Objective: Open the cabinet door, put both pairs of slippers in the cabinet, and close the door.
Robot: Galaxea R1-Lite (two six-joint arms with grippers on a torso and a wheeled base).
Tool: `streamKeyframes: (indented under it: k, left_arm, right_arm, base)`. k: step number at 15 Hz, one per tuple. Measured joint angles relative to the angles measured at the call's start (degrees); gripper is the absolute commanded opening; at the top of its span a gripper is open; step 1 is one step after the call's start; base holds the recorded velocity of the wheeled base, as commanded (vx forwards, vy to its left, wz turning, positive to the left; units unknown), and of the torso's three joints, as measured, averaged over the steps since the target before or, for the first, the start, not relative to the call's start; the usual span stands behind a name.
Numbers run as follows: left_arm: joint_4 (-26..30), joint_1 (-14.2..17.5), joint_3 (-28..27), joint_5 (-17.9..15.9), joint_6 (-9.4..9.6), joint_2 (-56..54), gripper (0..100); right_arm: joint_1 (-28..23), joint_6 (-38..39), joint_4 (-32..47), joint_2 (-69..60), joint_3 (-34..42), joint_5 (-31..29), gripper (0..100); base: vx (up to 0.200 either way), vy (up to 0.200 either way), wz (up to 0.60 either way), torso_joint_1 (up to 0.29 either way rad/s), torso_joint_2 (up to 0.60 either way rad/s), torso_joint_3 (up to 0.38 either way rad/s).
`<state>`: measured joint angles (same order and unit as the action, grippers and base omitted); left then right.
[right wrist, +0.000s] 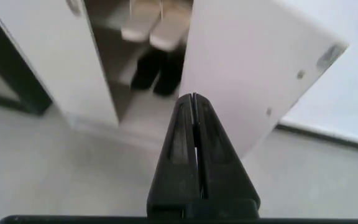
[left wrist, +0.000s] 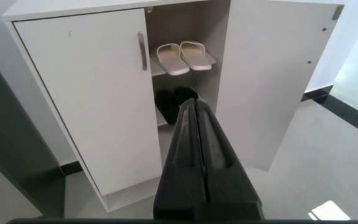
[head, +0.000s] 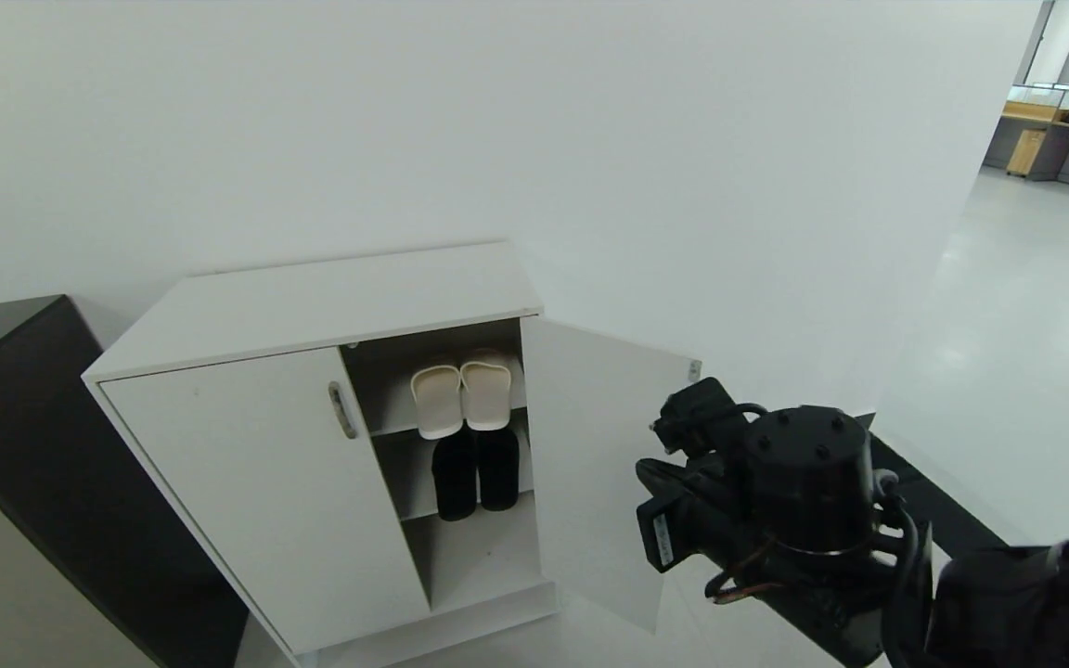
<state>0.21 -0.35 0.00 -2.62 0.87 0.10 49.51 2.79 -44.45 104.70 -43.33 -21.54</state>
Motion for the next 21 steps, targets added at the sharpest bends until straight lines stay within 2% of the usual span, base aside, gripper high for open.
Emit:
streamKeyframes:
  k: [2, 4, 8, 12, 15, 21]
  left_arm:
    - [0.0, 0.02, 0.0, -0.02, 0.04, 0.0, 0]
    - [-0.02, 0.02, 0.0, -0.02, 0.04, 0.0, 0]
    - [0.0, 0.02, 0.0, -0.02, 0.02, 0.0, 0]
    - [0.0, 0.0, 0.0, 0.0, 0.02, 0.0, 0]
    - [0.0, 0.02, 0.0, -0.02, 0.09, 0.0, 0]
    - [0.0, 0.02, 0.0, -0.02, 0.04, 0.0, 0]
  right_arm:
    - [-2.54, 6.53, 17.24, -0.95, -11.08, -1.23, 0]
    - [-5.61, 10.42, 28.03, -0.35, -22.82, -2.38, 0]
    - [-14.51, 13.68, 40.4, 9.61, -49.57, -3.22, 0]
    - [-21.22, 14.28, 46.98, 21.83, -67.28, -3.45, 0]
    - [-23.65, 13.9, 49.01, 27.58, -70.78, -2.76, 0]
    - [-25.55, 13.74, 44.12, 31.05, -71.25, 0.83, 0]
  base:
    - [0.0, 0.0, 0.0, 0.0, 0.0, 0.0]
    - [0.0, 0.0, 0.0, 0.0, 0.0, 0.0]
    - [0.0, 0.0, 0.0, 0.0, 0.0, 0.0]
    - [-0.15, 0.0, 0.0, 0.004, 0.0, -0.001]
    - [-0.133, 0.0, 0.0, 0.008, 0.0, -0.005]
    - [0.0, 0.0, 0.0, 0.0, 0.0, 0.0]
